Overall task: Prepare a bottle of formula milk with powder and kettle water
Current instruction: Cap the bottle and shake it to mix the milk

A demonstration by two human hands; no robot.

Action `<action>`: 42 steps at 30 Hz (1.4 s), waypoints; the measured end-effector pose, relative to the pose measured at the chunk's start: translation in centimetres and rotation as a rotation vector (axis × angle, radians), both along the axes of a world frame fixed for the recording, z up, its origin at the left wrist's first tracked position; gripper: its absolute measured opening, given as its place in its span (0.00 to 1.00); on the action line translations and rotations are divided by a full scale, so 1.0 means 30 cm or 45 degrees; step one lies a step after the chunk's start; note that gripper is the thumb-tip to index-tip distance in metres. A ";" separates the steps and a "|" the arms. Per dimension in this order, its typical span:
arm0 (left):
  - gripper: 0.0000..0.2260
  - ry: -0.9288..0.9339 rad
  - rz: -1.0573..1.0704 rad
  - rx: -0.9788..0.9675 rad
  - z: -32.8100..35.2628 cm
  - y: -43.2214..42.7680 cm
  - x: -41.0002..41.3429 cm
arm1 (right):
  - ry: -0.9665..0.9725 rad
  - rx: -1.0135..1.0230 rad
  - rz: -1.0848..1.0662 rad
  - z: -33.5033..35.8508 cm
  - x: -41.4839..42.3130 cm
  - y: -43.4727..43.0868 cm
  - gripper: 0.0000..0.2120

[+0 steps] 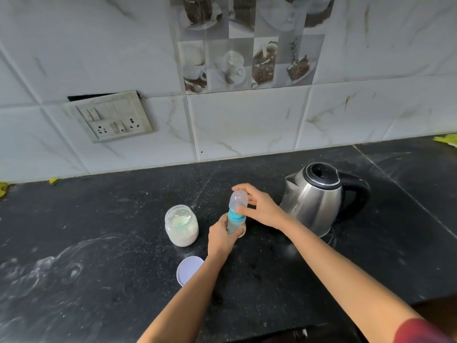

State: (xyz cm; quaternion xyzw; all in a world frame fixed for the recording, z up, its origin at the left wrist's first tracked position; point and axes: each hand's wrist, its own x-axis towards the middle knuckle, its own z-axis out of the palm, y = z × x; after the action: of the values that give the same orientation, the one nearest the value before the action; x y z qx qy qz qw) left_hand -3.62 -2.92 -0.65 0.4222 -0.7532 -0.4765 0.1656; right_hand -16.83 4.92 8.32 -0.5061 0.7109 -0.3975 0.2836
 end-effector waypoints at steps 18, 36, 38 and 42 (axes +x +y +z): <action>0.20 0.101 0.054 0.056 -0.008 0.019 0.002 | 0.612 0.435 0.410 0.027 -0.044 -0.098 0.20; 0.22 0.046 0.006 0.006 -0.003 0.010 0.005 | 0.839 0.822 0.278 0.076 0.031 -0.153 0.38; 0.24 0.046 -0.007 0.007 -0.007 0.005 0.008 | 0.759 0.769 0.509 0.101 -0.001 -0.144 0.39; 0.24 0.046 -0.011 -0.009 -0.009 0.005 0.006 | 0.828 0.604 0.509 0.080 -0.009 -0.148 0.21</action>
State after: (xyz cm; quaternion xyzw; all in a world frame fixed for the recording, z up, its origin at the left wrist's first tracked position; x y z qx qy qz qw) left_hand -3.44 -2.79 -0.94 0.4097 -0.7535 -0.4822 0.1785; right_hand -17.09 0.49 10.73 -0.6532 0.7228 0.0190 0.2248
